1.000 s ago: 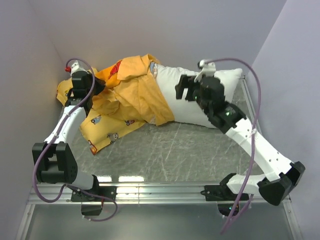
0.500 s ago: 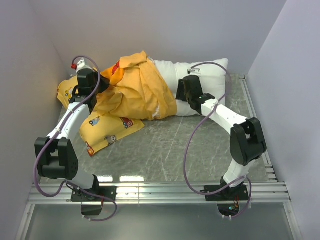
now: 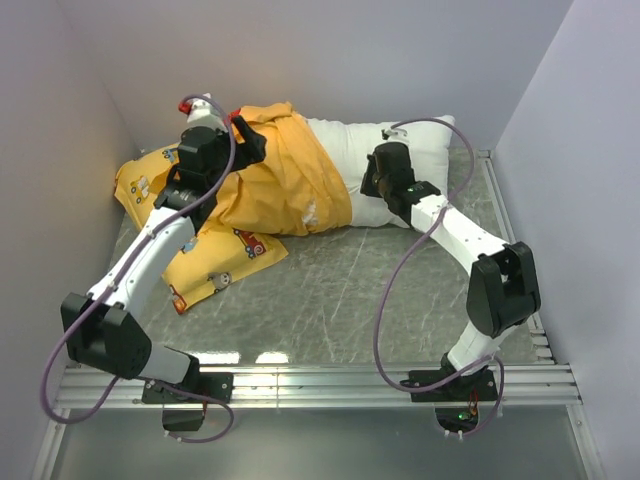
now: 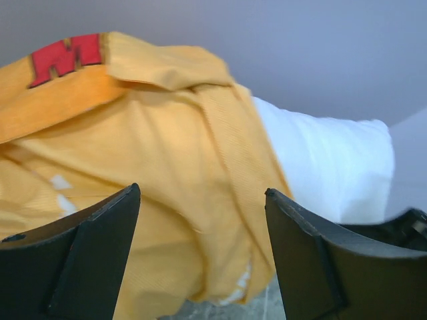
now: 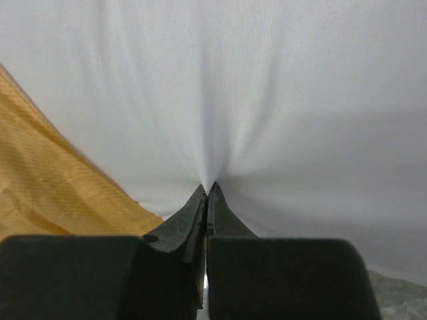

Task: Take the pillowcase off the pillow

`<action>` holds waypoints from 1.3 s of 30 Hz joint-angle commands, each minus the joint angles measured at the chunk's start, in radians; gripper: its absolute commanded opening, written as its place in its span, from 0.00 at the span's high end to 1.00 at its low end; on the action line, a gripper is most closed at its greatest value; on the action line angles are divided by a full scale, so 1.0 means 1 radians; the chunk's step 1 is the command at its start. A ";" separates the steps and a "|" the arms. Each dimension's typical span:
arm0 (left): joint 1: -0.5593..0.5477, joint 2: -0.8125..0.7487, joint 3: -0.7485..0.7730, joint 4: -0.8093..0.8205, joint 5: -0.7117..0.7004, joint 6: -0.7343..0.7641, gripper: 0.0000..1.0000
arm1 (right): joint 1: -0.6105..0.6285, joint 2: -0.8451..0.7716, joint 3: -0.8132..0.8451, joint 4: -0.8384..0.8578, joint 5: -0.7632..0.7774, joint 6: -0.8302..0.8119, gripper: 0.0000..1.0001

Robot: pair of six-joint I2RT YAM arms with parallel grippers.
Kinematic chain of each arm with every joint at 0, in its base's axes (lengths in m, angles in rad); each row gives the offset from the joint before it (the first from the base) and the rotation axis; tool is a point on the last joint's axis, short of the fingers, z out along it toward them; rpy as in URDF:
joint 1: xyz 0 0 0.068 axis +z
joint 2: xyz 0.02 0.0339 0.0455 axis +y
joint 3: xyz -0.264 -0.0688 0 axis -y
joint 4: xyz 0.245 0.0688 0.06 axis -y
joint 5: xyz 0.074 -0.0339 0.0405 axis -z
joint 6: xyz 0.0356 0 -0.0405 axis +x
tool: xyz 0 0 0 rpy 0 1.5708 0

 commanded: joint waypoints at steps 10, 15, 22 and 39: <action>-0.213 0.061 -0.061 -0.010 -0.102 0.024 0.17 | 0.001 -0.169 0.095 -0.184 -0.040 -0.003 1.00; -0.236 0.178 -0.021 -0.031 -0.099 0.015 0.19 | -0.002 -0.186 0.107 -0.215 0.000 -0.021 1.00; -0.235 0.255 0.080 -0.108 -0.152 0.059 0.78 | -0.008 -0.198 0.112 -0.230 0.023 -0.023 1.00; 0.167 0.022 0.262 -0.350 -0.415 0.084 1.00 | -0.260 -0.431 -0.027 -0.278 -0.029 0.002 1.00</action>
